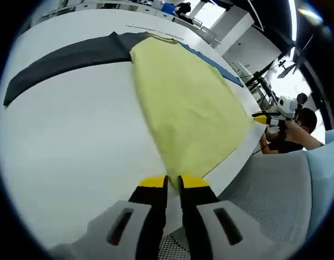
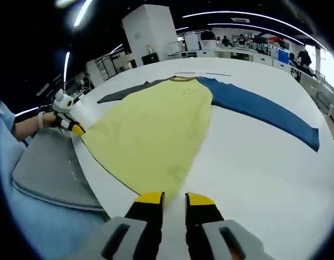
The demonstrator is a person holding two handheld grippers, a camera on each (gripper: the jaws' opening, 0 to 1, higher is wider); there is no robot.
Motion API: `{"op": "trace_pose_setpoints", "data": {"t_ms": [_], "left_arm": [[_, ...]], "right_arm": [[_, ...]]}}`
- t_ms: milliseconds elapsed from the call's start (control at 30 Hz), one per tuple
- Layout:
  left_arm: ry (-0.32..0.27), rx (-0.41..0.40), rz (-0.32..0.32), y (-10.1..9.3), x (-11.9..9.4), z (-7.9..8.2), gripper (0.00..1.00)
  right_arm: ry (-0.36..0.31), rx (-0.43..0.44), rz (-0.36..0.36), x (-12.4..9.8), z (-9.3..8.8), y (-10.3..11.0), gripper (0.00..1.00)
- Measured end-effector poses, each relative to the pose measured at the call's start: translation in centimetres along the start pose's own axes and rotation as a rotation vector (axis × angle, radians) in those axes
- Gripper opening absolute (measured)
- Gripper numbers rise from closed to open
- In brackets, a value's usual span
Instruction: Fold the garment on the visible template until the final outline fits inside the template.
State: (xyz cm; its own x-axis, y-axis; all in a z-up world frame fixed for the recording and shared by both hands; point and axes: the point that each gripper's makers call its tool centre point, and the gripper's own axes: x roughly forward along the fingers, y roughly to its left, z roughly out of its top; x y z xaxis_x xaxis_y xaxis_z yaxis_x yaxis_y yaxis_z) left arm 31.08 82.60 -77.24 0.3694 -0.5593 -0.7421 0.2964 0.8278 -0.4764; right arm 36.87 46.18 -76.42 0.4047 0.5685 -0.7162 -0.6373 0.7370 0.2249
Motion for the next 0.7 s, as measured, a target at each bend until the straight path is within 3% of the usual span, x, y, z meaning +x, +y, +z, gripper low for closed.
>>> {"op": "trace_pose_setpoints", "data": {"t_ms": [167,300,500,700], "left_arm": [[-0.015,-0.038,-0.019,0.0,0.3,0.1,0.04],[-0.012,-0.018,-0.006,-0.1,0.4,0.1,0.0],[-0.009,0.04,0.028,0.1,-1.3,1.0,0.0],[-0.01,0.018,0.03,-0.2,-1.9,1.1,0.0]], "right_arm": [[0.018,0.014,0.005,0.7,-0.6,0.2,0.1],[0.025,0.029,0.012,0.8,-0.6,0.6,0.0],[0.024,0.031,0.012,0.5,-0.3,0.8,0.0],[0.035,0.05,0.036,0.5,-0.6,1.5,0.0]]}}
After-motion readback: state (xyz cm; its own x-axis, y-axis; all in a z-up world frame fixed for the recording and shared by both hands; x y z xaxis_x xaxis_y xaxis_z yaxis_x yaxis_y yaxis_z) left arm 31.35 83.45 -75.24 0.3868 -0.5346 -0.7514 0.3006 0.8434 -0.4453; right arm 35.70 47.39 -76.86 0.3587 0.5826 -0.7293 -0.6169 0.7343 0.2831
